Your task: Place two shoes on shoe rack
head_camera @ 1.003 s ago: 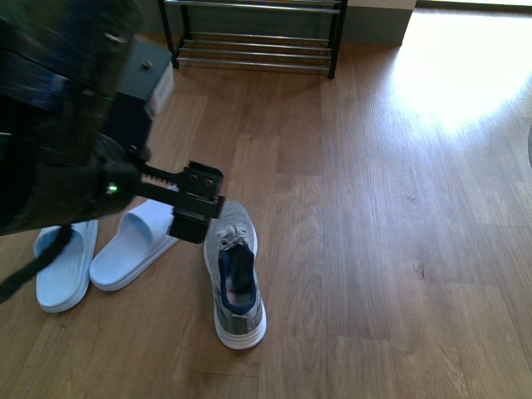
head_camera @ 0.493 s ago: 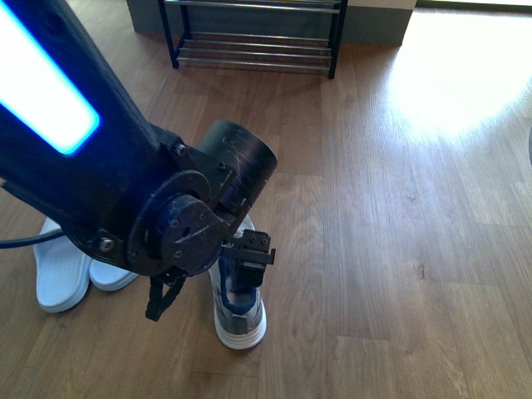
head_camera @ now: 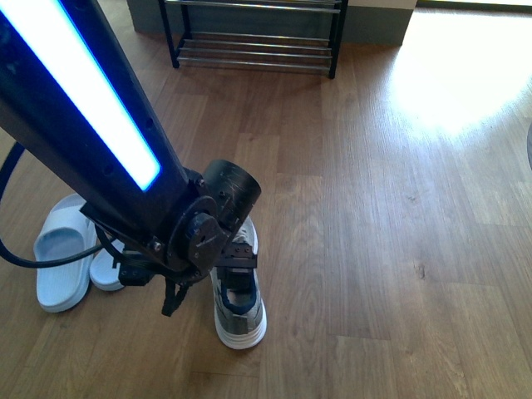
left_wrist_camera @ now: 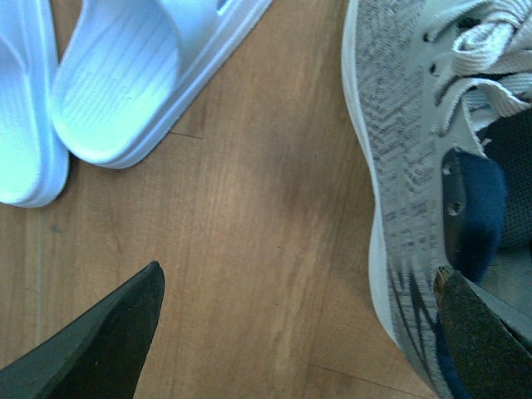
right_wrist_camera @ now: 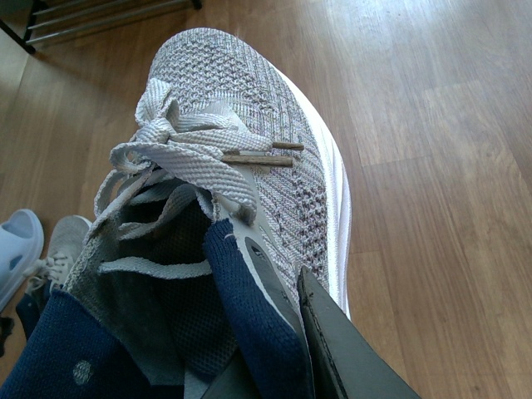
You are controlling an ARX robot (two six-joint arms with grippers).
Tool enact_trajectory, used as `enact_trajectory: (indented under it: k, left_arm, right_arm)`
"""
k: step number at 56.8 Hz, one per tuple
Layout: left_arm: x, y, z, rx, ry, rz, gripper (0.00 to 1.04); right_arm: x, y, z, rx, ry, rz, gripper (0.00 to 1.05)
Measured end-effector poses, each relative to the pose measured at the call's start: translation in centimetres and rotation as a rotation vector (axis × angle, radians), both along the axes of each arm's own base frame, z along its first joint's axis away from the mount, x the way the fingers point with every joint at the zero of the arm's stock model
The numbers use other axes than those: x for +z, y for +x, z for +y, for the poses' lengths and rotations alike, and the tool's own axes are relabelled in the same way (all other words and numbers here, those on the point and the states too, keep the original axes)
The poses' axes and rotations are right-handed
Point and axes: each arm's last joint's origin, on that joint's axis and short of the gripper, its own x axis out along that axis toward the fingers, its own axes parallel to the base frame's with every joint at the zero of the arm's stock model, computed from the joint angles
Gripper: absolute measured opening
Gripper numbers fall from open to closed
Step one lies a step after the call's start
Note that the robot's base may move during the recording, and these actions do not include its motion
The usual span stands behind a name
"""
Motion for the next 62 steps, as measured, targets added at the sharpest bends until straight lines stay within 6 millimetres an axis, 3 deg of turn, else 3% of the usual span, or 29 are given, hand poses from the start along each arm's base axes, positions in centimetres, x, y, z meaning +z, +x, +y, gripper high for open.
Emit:
enact_trajectory:
  k: [19,62]
  left_arm:
    - [-3.1,-0.8,-2.7,-0.024,-0.025,0.044,0.95]
    - [-5.5,0.2,-5.3,0.008,-0.030,0.067,0.95]
  right_arm:
    - [0.0,0.0,0.0,0.000,0.000,0.000,0.01]
    - [0.0,0.0,0.0,0.000,0.000,0.000,0.01]
